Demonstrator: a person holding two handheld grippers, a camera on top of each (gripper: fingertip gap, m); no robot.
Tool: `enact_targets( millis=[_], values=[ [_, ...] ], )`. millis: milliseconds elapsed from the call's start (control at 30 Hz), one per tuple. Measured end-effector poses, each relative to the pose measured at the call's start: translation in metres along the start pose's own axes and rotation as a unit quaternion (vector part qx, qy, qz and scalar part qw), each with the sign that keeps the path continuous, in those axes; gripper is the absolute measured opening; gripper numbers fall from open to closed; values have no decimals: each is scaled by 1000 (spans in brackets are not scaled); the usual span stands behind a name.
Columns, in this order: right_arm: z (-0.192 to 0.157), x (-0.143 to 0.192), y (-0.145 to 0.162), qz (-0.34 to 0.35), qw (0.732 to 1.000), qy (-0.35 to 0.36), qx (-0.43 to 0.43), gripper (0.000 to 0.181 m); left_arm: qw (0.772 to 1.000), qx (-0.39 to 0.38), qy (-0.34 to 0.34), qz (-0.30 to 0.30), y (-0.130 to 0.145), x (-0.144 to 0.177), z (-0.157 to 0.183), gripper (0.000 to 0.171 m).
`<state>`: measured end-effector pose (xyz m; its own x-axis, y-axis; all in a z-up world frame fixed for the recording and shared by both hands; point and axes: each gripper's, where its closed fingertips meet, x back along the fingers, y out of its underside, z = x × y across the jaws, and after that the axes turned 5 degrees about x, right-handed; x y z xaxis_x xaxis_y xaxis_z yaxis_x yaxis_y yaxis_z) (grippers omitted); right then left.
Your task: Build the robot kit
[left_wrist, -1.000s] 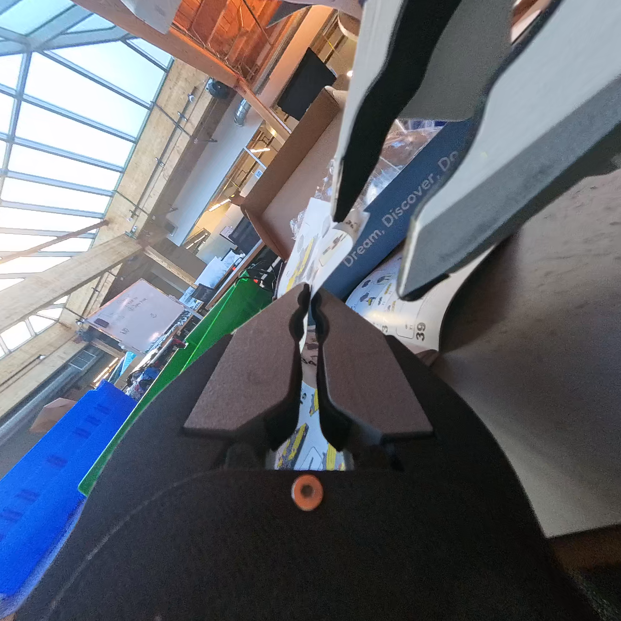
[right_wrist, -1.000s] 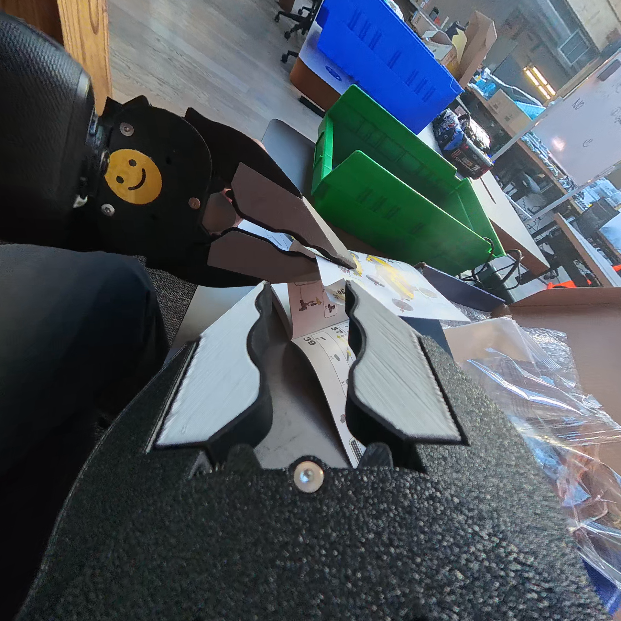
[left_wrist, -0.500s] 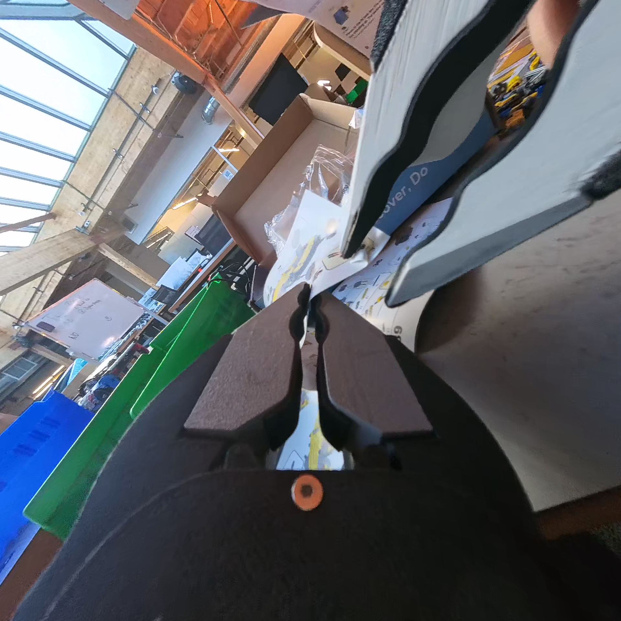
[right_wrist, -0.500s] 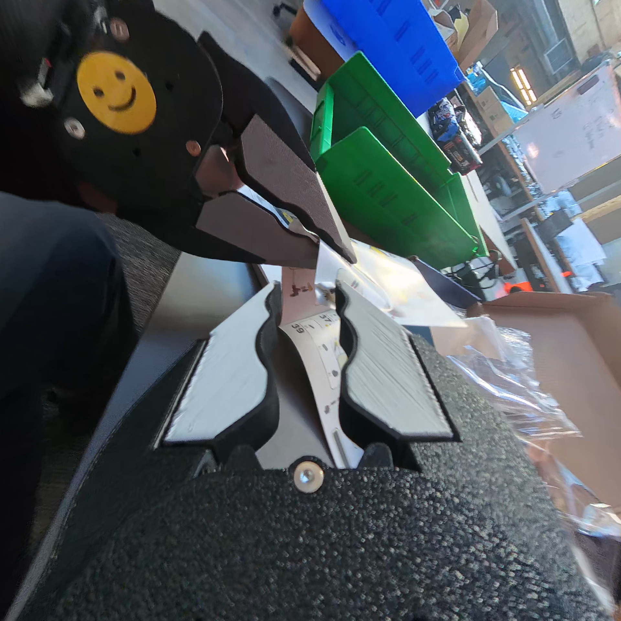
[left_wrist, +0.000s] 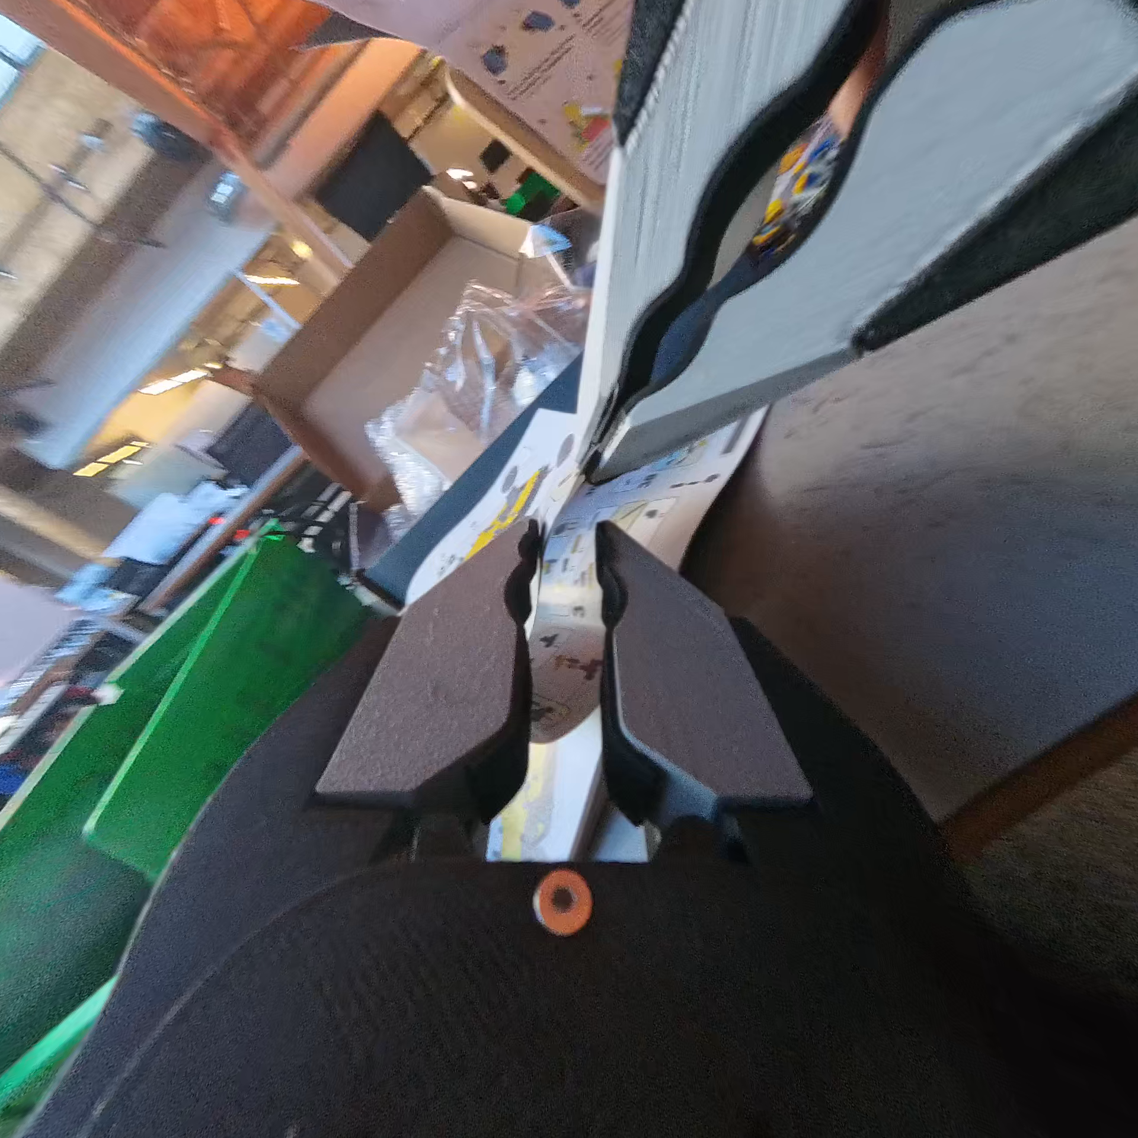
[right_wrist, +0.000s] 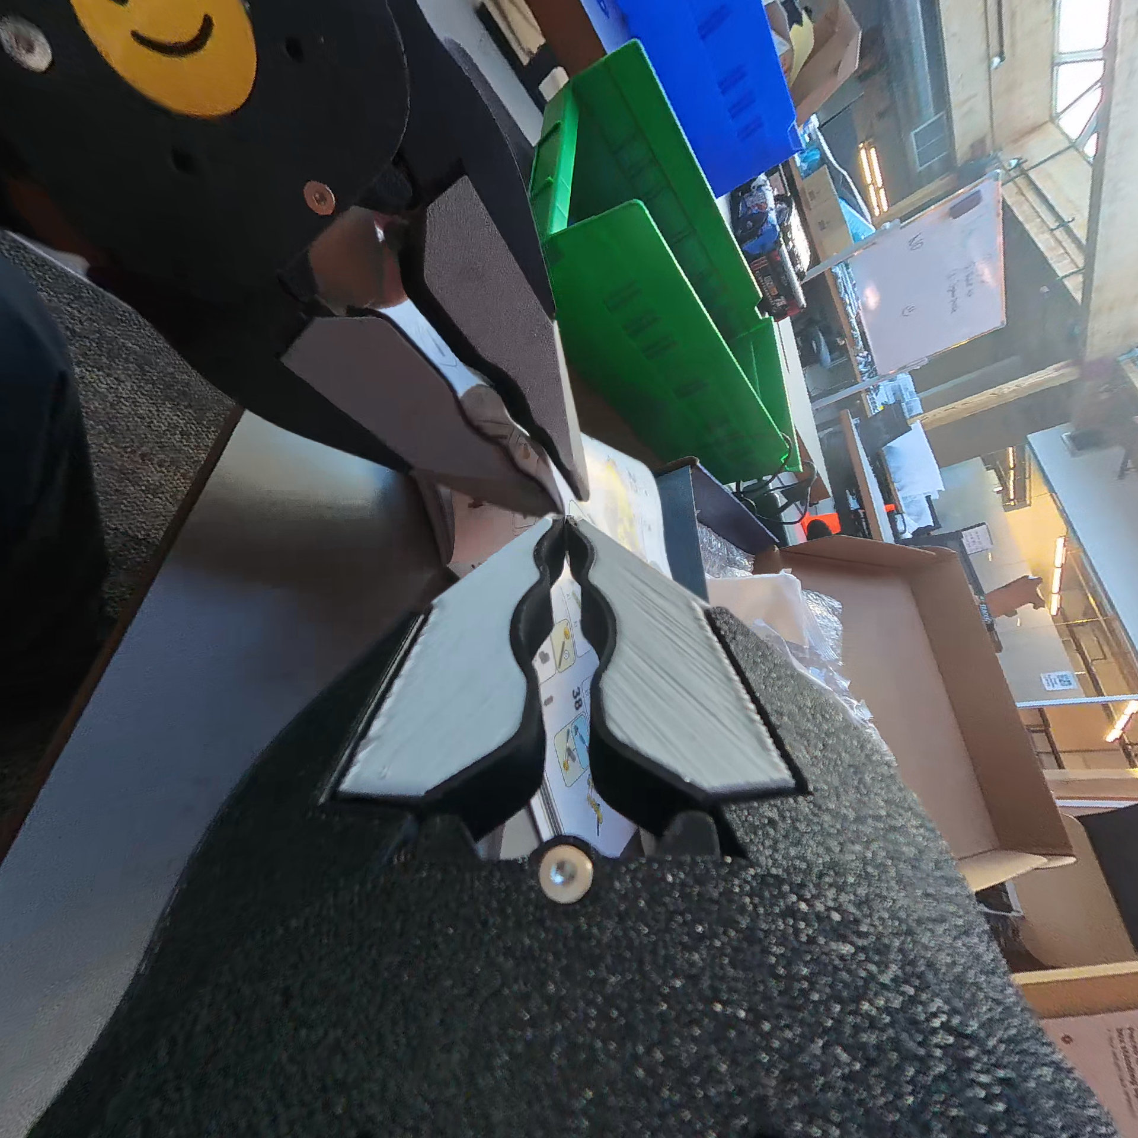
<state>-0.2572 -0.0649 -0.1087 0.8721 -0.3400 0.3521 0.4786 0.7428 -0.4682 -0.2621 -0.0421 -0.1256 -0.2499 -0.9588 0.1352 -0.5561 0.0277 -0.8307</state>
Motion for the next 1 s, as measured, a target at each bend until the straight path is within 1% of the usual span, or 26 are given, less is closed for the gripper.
enact_targets(
  millis=[67, 100, 200, 233, 300, 400, 433, 567, 667, 733, 800, 867, 933, 1000],
  values=[
    [0, 1, 0, -1, 1000, -2, -4, 0, 999, 34, 39, 5, -5, 4, 2, 26],
    [0, 1, 0, 0, 1000, -1, -7, 0, 998, 41, 55, 7, -8, 7, 2, 28],
    [3, 4, -3, 4, 1000, 5, -13, 0, 997, 22, 69, 10, -13, 15, -2, 26],
    [2, 4, -4, 2, 1000, 2, -12, 0, 998, 2, 65, 2, -12, 16, -2, 25],
    [-1, 3, -5, -2, 1000, -5, -8, 0, 998, -43, 52, -7, -12, 14, 0, 17],
    [-2, 2, -5, -8, 1000, -6, 4, 0, 995, -100, 10, -14, -13, 9, -1, 3],
    [-2, 2, -5, -11, 1000, -6, 6, 0, 994, -112, 2, -14, -13, 8, 0, 2],
    [-3, 4, 0, -21, 1000, -7, 12, 0, 995, -100, -1, -11, -12, 5, 4, 0],
    [-4, 5, 3, -25, 1000, -16, 7, 0, 998, -70, 1, -3, -14, 4, 5, 0],
    [-1, 6, 2, -23, 1000, -12, 4, 0, 998, -53, -18, 8, -17, 3, 1, 0],
    [5, 6, -1, -12, 1000, 1, -15, 0, 997, -59, -39, 12, -20, 3, -3, 0],
    [12, 7, -3, 10, 998, 19, -56, 2, 995, -76, -64, 11, -21, 3, -7, 0],
    [20, 15, -8, 38, 992, 18, -119, 20, 993, -79, -82, 12, -20, 4, -10, 0],
    [31, 29, -13, 81, 977, 12, -198, 27, 993, -74, -92, 18, -21, 5, -13, 0]
  ],
)
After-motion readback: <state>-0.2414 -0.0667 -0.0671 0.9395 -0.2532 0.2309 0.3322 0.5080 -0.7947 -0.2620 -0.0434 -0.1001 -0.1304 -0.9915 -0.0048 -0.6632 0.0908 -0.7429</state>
